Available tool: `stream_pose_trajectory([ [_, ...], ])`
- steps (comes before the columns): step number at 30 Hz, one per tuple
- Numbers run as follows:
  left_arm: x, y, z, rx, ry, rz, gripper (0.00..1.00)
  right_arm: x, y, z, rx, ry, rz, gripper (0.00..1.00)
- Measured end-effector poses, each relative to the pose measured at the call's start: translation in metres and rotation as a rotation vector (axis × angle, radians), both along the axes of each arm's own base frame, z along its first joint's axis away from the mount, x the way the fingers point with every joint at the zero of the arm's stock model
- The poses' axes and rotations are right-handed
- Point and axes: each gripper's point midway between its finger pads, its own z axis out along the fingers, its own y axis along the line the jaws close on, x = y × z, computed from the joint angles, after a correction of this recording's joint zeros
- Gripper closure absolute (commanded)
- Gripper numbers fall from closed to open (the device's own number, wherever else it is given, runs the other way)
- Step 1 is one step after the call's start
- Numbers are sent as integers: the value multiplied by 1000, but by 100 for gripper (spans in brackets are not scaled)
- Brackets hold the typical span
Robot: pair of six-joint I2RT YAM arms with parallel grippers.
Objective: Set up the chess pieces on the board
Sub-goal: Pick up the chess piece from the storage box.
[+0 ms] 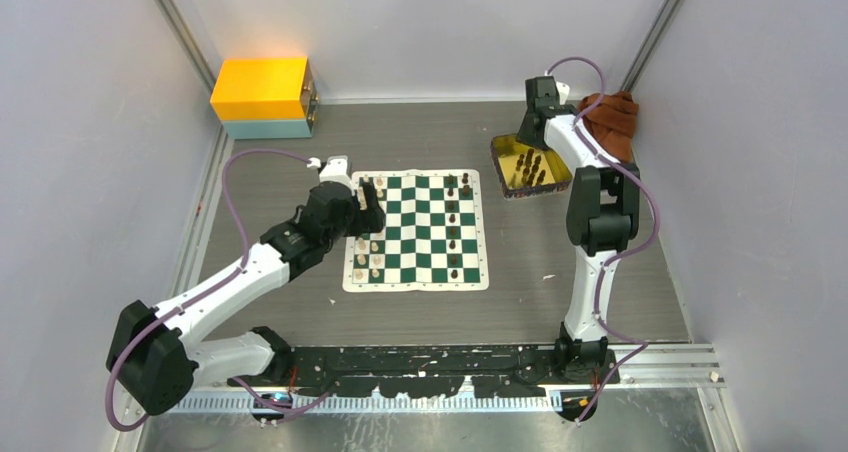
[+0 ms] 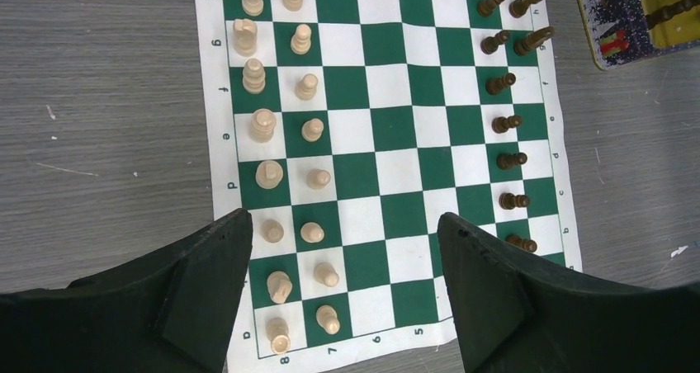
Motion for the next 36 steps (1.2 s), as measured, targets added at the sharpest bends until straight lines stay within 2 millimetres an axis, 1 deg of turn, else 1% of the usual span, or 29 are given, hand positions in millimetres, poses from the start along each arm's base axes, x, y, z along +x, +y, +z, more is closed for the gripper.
stream_pose_trajectory([
  [15,1,1,-2,8,3,2,17,-1,5,-28,34,53,11,61],
  [28,1,0,-4,11,7,2,17,3,8,-31,48,57,18,61],
  [36,1,0,-6,14,12,2,17,4,9,-38,51,69,21,61],
])
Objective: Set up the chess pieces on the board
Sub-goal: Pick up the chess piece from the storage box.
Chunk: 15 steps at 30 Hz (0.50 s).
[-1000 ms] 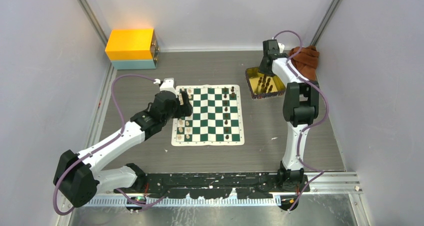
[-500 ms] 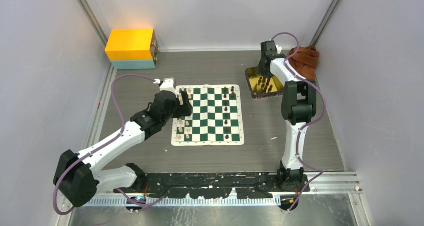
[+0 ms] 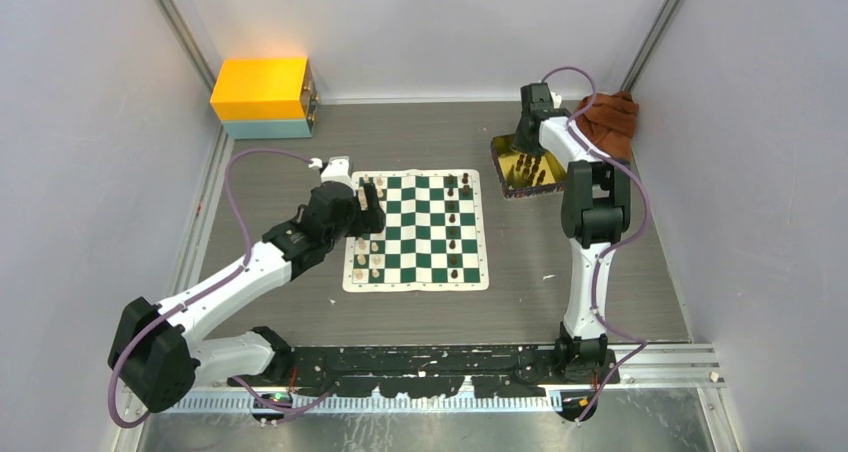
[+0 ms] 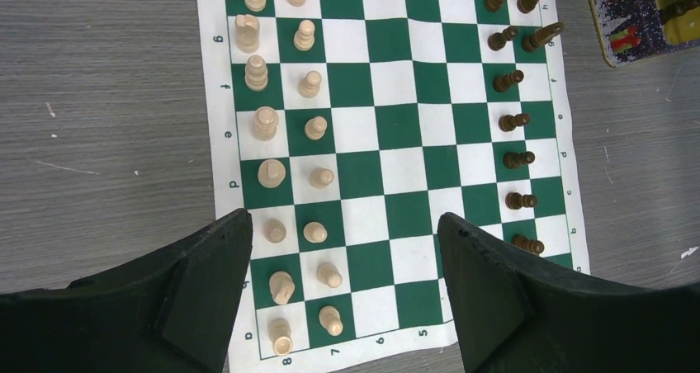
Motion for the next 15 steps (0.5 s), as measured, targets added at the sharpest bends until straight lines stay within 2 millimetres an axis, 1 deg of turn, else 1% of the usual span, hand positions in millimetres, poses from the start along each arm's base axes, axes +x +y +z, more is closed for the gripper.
stream_pose_trajectory([
  [8,0,0,0,0,1,0,17,0,1,-5,5,10,4,62],
  [15,0,0,-1,1,1,0,17,0,2,-5,11,9,6,67],
])
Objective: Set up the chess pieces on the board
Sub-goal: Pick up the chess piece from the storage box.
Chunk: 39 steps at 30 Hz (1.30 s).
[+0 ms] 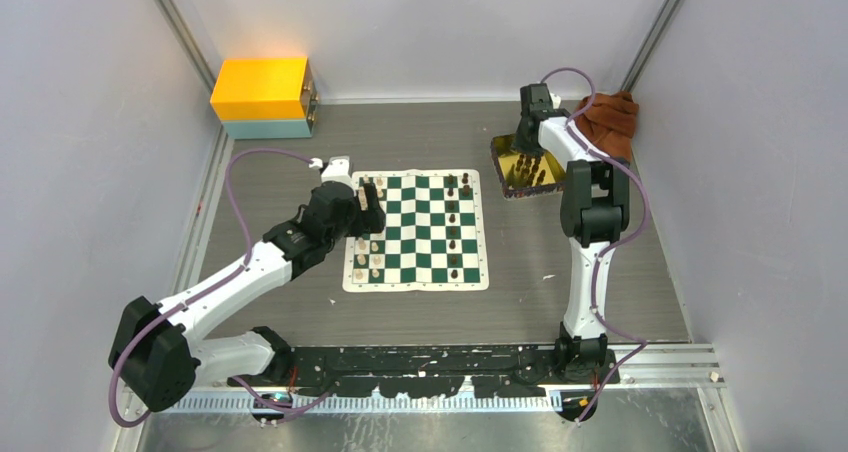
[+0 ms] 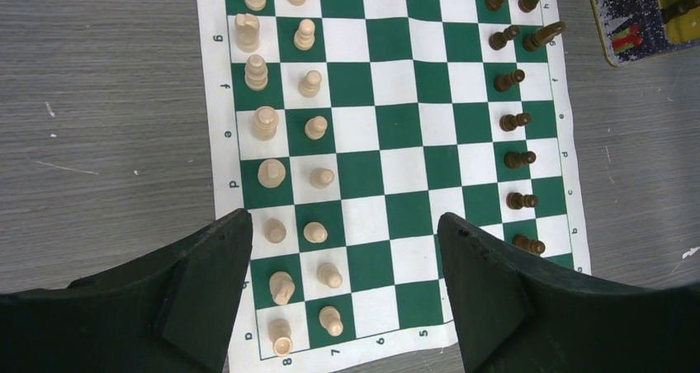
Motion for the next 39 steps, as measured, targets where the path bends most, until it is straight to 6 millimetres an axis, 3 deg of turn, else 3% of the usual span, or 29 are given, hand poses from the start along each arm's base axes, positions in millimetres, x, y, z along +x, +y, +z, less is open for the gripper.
stream_pose_trajectory([
  [10,0,0,-2,3,4,0,17,-1,1,-8,3,18,2,71],
  [20,0,0,-2,3,5,-1,17,-1,1,-8,6,19,1,98],
  [39,0,-1,-2,-2,7,-5,17,2,2,-4,7,9,7,99],
])
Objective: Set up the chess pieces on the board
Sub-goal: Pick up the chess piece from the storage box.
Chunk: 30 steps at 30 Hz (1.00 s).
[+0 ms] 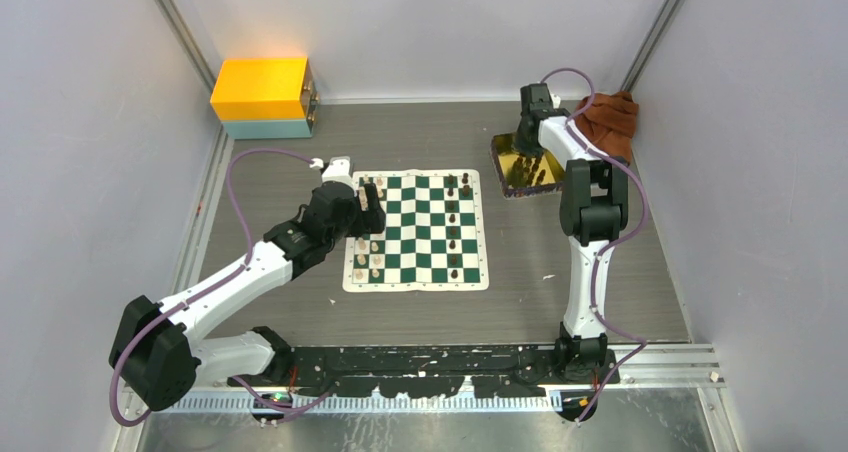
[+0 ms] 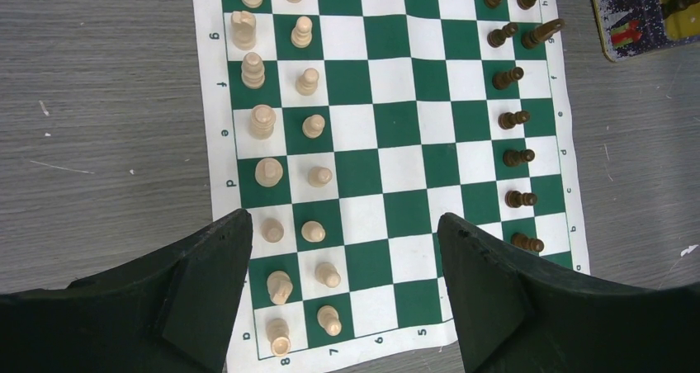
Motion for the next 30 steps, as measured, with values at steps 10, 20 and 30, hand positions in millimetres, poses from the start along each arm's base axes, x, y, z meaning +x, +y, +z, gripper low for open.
stream_pose_trajectory([
  [10,0,0,0,-2,0,1,17,12,5,17,10,-46,10,99],
  [20,0,0,0,-2,0,1,17,14,13,21,18,-55,29,99],
  [30,0,0,0,-2,0,1,17,15,25,23,24,-61,52,99],
])
